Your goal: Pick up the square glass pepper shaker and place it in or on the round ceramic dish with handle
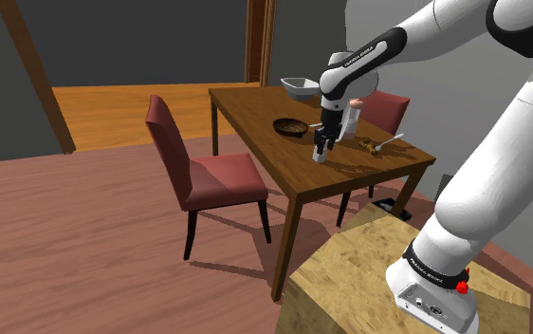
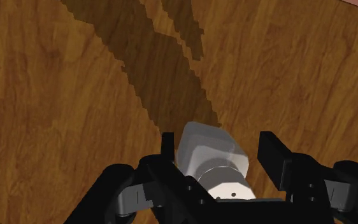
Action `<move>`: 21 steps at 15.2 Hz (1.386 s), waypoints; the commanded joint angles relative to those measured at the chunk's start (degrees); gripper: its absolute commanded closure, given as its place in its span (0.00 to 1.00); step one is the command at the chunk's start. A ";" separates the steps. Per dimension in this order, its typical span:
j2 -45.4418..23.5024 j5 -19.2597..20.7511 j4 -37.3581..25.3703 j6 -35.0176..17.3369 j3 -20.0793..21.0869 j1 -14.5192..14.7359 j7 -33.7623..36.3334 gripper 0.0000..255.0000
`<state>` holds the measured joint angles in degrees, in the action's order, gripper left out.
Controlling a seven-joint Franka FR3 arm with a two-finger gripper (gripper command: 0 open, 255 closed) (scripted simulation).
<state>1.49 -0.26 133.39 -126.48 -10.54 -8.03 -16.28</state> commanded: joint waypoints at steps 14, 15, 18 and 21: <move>2.28 0.49 -1.66 3.91 0.06 0.01 0.40 1.00; 2.70 0.57 -2.03 4.69 0.08 0.01 0.47 1.00; 3.89 0.80 -3.22 7.04 0.13 0.01 0.66 1.00; 4.95 0.98 -4.51 9.38 0.19 0.01 0.83 1.00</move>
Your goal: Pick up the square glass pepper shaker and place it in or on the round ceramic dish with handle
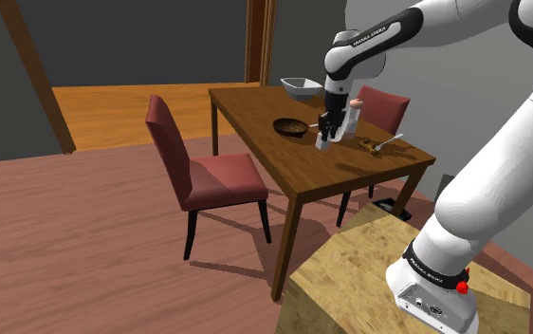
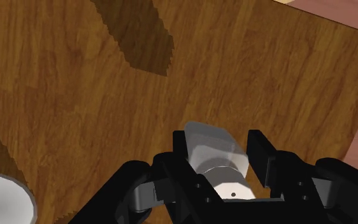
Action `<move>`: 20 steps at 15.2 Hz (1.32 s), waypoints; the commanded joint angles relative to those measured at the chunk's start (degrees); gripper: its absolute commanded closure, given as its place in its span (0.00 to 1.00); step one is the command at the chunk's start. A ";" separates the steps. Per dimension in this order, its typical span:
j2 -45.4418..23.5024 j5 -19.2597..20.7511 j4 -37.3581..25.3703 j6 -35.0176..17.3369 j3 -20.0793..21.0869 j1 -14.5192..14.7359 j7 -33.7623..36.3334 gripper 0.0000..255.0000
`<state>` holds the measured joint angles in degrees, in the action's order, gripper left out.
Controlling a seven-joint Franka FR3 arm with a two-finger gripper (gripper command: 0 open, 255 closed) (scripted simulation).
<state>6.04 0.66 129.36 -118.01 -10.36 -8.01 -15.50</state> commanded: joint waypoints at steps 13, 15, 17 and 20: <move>1.05 0.13 -8.74 9.81 0.08 0.03 0.08 1.00; -3.50 -0.66 -14.13 10.71 -0.24 -0.04 -0.70 1.00; -8.09 -1.50 -19.84 11.92 -0.50 -0.23 -1.46 1.00; -15.16 -2.82 -29.18 14.34 -0.76 -0.76 -2.52 1.00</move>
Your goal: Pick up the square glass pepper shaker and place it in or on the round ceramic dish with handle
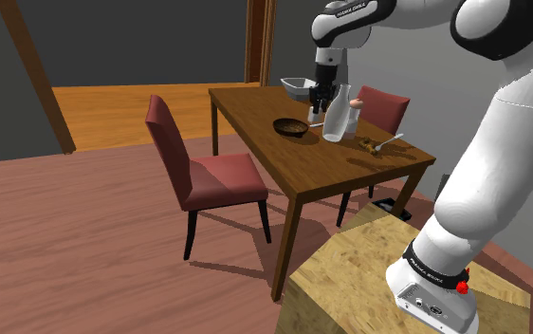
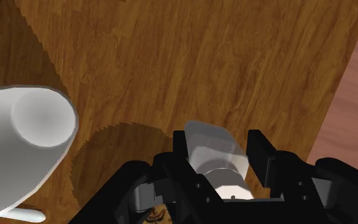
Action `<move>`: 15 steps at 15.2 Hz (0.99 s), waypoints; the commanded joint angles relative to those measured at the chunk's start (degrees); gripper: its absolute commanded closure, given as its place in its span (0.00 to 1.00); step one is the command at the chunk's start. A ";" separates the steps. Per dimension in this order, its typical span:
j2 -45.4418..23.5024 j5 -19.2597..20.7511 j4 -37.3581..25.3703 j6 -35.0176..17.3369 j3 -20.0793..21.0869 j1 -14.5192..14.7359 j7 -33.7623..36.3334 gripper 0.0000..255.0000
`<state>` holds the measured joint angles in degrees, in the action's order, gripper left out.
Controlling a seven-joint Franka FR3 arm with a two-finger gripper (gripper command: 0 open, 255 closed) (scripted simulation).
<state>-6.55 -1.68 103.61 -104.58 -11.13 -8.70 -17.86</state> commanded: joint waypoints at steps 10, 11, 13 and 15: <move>-33.61 -5.20 -51.61 18.37 0.65 -5.15 -1.79 1.00; -44.56 -6.16 -71.04 26.72 1.37 -7.45 -1.10 1.00; -41.39 -5.81 -63.74 22.63 1.27 -6.71 -1.41 1.00; -39.82 -5.69 -59.37 19.86 1.15 -6.25 -1.60 1.00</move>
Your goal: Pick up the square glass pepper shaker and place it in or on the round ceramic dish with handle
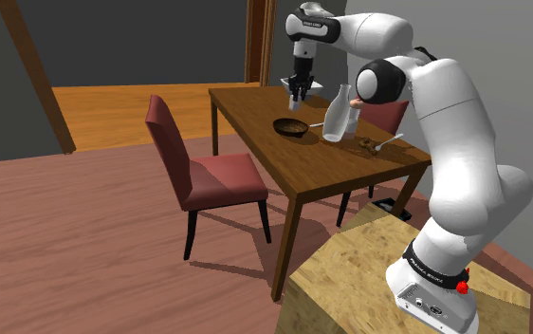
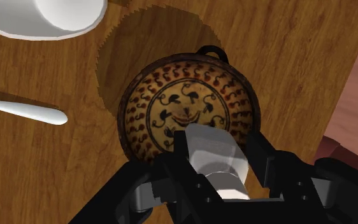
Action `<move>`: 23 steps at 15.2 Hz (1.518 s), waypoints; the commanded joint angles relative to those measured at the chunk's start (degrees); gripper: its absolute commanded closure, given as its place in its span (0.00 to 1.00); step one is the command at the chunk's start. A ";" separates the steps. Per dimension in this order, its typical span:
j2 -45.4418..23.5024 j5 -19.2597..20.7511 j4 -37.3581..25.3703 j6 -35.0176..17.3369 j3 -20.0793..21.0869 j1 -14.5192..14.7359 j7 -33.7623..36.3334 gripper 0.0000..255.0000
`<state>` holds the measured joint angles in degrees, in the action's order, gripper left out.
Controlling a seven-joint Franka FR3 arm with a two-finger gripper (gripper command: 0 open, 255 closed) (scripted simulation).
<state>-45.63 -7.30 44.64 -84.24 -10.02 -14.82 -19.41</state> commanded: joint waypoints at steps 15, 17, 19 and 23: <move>2.02 0.06 14.10 -12.10 -0.14 1.19 -0.66 1.00; 2.02 0.06 14.09 -12.10 -0.14 1.19 -0.66 1.00; 2.02 0.06 14.09 -12.10 -0.14 1.19 -0.66 1.00; 2.02 0.06 14.09 -12.10 -0.14 1.19 -0.66 0.00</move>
<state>-43.61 -7.24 58.73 -96.34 -10.16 -13.63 -20.08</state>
